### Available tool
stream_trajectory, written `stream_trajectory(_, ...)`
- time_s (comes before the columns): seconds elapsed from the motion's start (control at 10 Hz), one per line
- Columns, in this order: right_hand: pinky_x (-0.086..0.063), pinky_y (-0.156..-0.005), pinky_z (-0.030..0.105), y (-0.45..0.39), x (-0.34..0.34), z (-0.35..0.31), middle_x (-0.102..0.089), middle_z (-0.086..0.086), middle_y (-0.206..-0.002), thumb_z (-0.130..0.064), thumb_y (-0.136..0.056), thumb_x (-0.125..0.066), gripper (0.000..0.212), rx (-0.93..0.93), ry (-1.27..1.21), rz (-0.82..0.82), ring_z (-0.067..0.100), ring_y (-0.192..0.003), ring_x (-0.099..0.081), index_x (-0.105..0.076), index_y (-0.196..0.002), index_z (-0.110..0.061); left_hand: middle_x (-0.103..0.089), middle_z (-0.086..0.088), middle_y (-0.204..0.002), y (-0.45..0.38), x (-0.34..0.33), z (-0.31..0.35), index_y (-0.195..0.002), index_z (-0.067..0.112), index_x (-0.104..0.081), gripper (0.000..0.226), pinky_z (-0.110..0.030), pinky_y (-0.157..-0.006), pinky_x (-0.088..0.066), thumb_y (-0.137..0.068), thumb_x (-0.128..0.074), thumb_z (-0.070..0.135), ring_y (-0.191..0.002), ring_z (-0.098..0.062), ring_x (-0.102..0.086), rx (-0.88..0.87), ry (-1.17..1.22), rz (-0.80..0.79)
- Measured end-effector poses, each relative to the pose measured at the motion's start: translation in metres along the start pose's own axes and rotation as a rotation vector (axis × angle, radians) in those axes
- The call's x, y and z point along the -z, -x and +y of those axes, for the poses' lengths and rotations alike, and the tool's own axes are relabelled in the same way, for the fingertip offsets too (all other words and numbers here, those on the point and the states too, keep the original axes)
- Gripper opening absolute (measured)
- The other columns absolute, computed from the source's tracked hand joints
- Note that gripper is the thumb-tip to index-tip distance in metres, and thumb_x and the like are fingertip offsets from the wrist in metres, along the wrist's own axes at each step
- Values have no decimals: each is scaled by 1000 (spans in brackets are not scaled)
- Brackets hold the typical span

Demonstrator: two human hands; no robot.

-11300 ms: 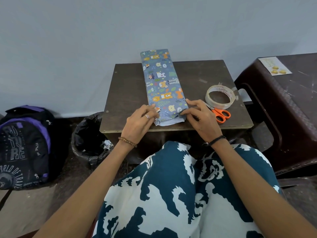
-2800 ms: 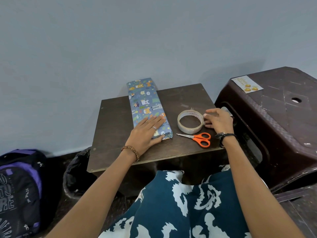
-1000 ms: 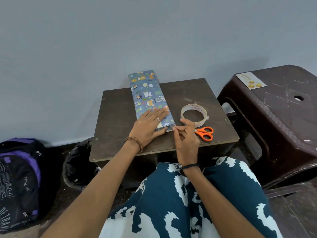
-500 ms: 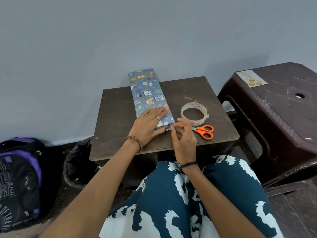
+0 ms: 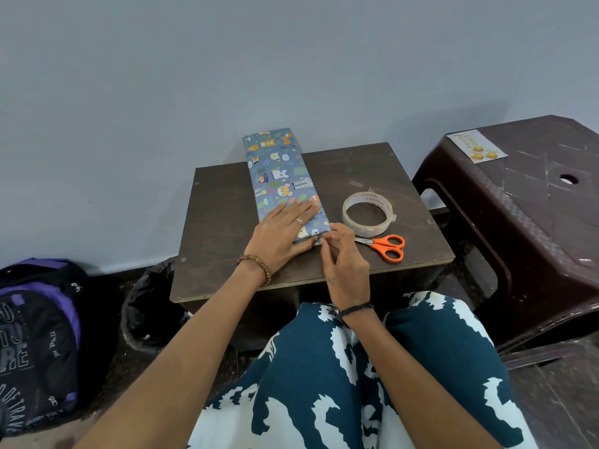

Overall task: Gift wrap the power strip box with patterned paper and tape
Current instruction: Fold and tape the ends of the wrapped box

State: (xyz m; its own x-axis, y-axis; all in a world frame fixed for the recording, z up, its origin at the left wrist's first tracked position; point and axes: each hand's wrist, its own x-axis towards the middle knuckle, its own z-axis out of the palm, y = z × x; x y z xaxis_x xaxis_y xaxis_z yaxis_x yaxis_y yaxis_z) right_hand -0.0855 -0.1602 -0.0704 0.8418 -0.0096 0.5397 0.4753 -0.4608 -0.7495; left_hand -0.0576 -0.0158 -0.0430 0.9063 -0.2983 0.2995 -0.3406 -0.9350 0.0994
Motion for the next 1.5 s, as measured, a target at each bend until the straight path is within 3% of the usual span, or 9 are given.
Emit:
stream_trajectory(0.4, -57, -54, 30, -2, 7, -2, -66, 9, -84, 4, -79, -66, 24, 116, 81, 22, 18, -68, -69, -56, -100, 0, -35, 2, -148, 0, -1, -1, -142, 19, -36, 56, -27, -115, -13, -92, -50, 41, -138, -15, -31, -4, -10, 9)
stream_trajectory(0.7, -59, -61, 37, -2, 10, 0, -65, 8, -92, 5, -80, -65, 25, 7, -40, 95, 18, -78, -68, -55, -103, 1, -36, 2, -148, 0, -1, 0, -142, 20, -36, 56, -27, -115, -14, -92, -51, 41, -138, -15, -31, 5, -13, 5)
stream_trajectory(1.2, -58, -52, 35, -1, 4, 3, -66, 10, -78, 5, -78, -67, 22, 123, 60, 52, 22, -64, -68, -58, -98, 5, -36, 2, -147, 0, -1, -1, -142, 19, -36, 57, -28, -116, -15, -92, -50, 42, -137, -15, -31, 4, -20, 6)
stream_trajectory(1.5, -56, -48, 33, -2, 8, 4, -65, 9, -77, 9, -74, -69, 26, 150, 44, 118, 20, -62, -67, -58, -97, 5, -37, 1, -147, 0, -1, 0, -141, 18, -37, 56, -27, -115, -14, -92, -51, 41, -137, -15, -33, 4, -23, 17)
